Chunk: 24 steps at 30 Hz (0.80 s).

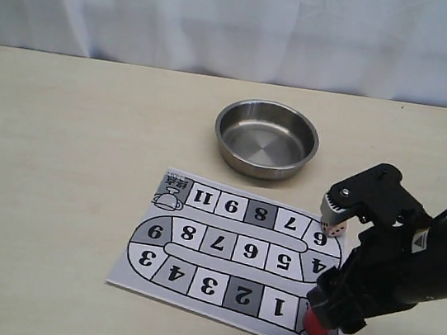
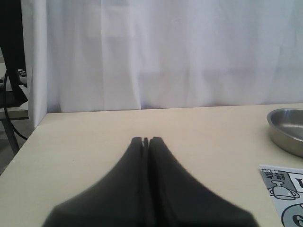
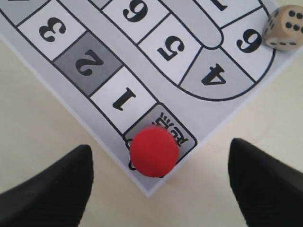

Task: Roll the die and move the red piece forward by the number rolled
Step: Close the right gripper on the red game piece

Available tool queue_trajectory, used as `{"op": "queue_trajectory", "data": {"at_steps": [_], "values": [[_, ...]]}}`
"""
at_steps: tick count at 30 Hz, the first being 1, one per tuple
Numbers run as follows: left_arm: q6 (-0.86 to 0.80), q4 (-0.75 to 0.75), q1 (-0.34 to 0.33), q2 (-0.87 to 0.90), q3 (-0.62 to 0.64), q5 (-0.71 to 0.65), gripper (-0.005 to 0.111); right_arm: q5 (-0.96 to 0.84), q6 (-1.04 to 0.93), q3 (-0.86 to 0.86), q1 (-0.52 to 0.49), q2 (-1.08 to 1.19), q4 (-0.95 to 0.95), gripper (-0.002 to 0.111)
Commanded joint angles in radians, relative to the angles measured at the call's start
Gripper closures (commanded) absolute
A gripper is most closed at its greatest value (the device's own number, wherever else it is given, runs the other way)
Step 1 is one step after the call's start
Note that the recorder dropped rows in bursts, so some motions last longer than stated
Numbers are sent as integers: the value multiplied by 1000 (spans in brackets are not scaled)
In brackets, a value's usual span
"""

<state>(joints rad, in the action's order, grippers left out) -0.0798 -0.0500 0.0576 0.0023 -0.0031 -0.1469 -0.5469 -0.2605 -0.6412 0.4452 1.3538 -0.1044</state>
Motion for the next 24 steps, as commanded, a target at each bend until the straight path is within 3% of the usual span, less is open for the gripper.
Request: {"op": "queue_trajectory", "data": {"at_steps": [1, 24], "values": [[7, -5, 2, -2, 3, 4, 107, 74, 17, 19, 35, -1, 16, 39], [7, -5, 2, -2, 3, 4, 107, 104, 39, 19, 35, 187, 9, 44]]}}
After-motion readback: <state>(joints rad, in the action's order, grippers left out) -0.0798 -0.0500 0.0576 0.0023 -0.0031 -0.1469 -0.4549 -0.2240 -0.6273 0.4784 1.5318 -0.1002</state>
